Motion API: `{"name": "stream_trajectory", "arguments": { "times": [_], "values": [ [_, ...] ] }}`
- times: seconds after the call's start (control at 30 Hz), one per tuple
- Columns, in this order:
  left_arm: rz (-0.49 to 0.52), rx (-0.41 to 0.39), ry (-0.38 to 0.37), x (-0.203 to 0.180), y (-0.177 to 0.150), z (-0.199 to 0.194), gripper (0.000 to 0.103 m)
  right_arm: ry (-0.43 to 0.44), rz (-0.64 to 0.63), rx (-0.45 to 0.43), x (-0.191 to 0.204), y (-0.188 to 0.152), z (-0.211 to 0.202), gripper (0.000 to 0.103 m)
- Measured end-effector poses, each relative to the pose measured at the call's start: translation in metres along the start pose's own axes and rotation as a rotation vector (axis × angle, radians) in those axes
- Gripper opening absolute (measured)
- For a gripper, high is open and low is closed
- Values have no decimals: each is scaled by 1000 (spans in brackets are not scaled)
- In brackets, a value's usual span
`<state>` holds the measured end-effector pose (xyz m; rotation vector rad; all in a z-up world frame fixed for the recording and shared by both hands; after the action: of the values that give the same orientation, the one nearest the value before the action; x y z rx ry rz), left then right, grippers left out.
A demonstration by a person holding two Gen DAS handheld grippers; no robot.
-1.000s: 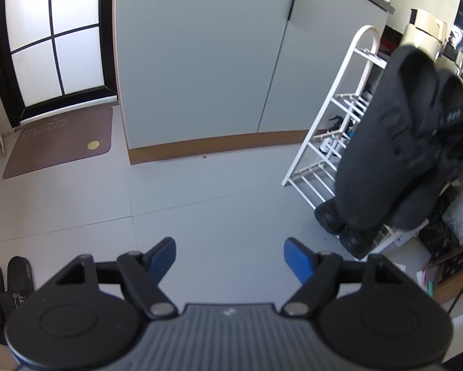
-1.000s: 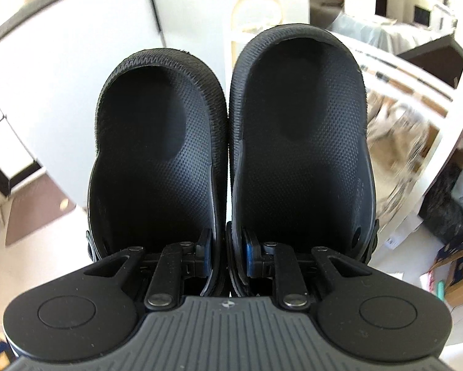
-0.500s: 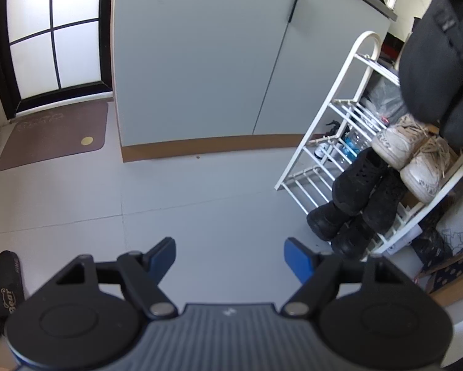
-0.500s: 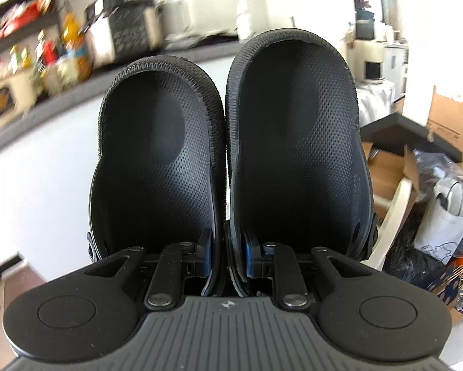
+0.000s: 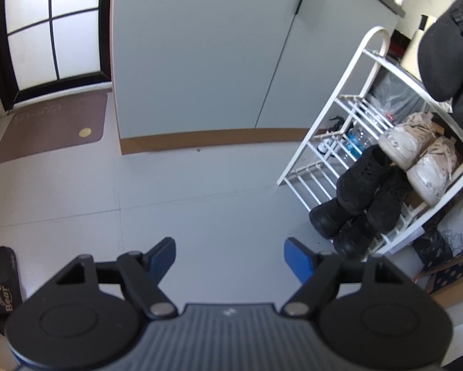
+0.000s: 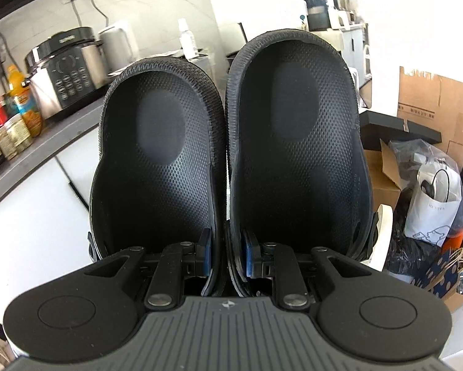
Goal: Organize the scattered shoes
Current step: 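Carry the black clogs with the right gripper toward the white rack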
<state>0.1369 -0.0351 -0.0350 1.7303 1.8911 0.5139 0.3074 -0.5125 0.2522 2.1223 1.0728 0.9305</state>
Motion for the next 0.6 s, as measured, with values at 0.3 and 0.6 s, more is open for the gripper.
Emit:
{"name": "stream_trajectory", "arguments": {
  "times": [0.3,0.6],
  "values": [
    [-41,36,25,21,7,21,79,-77,106,52,-18,22,57,22],
    [-26,73,34,11,10,44,79,-159,96,52,-30,27,98,22]
  ]
}}
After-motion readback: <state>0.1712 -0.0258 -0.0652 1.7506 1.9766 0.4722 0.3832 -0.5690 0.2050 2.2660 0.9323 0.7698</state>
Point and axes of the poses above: each gripper's, at about its wrist camera, not at the fingertips, and z roughly the way its jaws point, x to its left, y to its top, the point moved 10 cm from there along z, roughly the way its jaws point, and after that the axes turned 5 degrees about y, right-handed, at the moved point
